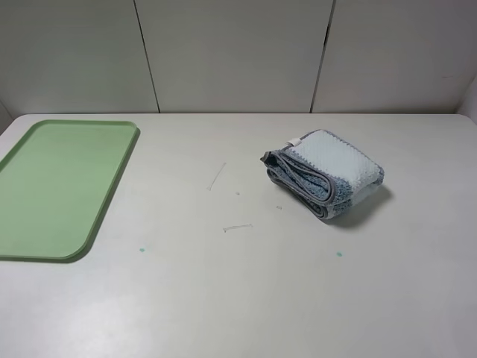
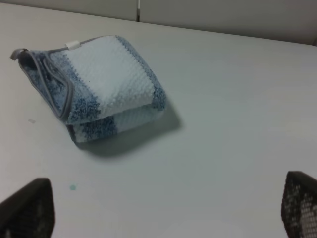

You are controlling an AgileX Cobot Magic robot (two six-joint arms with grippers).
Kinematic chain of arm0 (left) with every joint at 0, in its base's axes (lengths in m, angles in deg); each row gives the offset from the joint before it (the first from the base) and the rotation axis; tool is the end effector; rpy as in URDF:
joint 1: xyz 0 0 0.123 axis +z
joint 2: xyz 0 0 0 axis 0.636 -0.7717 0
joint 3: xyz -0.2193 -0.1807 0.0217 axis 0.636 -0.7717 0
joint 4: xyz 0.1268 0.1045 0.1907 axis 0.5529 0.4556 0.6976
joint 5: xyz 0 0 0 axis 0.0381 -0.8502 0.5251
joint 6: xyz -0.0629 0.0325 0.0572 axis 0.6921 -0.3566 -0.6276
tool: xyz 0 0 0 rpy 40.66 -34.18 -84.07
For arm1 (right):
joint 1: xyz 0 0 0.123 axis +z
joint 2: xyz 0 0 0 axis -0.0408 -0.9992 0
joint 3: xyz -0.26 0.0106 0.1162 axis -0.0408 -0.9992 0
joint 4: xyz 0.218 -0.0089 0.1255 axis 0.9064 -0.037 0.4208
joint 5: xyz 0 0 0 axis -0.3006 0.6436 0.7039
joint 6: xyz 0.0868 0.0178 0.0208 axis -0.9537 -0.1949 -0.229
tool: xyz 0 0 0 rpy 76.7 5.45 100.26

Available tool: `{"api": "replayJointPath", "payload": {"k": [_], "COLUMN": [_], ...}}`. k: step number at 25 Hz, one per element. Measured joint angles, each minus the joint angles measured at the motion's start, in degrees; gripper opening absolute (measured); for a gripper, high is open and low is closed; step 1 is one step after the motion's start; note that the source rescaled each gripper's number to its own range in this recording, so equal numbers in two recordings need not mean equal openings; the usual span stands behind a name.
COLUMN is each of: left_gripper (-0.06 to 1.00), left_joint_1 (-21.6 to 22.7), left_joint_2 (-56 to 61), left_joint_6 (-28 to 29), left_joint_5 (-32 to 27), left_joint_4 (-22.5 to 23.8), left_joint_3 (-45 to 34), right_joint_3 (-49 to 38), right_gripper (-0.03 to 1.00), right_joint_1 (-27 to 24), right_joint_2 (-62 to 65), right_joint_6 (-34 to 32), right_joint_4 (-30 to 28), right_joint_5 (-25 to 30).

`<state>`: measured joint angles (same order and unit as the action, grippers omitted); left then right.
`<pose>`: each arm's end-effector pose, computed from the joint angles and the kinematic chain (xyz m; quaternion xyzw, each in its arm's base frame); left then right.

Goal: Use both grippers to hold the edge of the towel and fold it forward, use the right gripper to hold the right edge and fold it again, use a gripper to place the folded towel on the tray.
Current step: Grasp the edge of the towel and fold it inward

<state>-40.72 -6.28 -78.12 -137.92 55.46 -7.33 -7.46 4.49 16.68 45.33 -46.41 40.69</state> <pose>0.0032 0.0114 0.2776 -0.0525 0.8615 0.0317 0.5040 -0.0047 0.0059 0.2814 -0.0695 0.8356 0.0149 0.5447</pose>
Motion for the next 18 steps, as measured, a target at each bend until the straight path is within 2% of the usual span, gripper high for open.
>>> {"api": "replayJointPath", "payload": {"k": [18], "left_gripper": [0.96], "left_joint_1": [0.00], "left_joint_2": [-0.18], "left_joint_6": [0.00], "left_joint_5": [-0.47], "left_joint_4": [0.21], "left_joint_3": [0.65], "right_joint_3": [-0.05], "right_gripper": [1.00], "right_joint_1": [0.00], "right_joint_2": [0.00], "right_joint_6": [0.00], "right_joint_4": [0.12], "right_joint_5": [0.00]}}
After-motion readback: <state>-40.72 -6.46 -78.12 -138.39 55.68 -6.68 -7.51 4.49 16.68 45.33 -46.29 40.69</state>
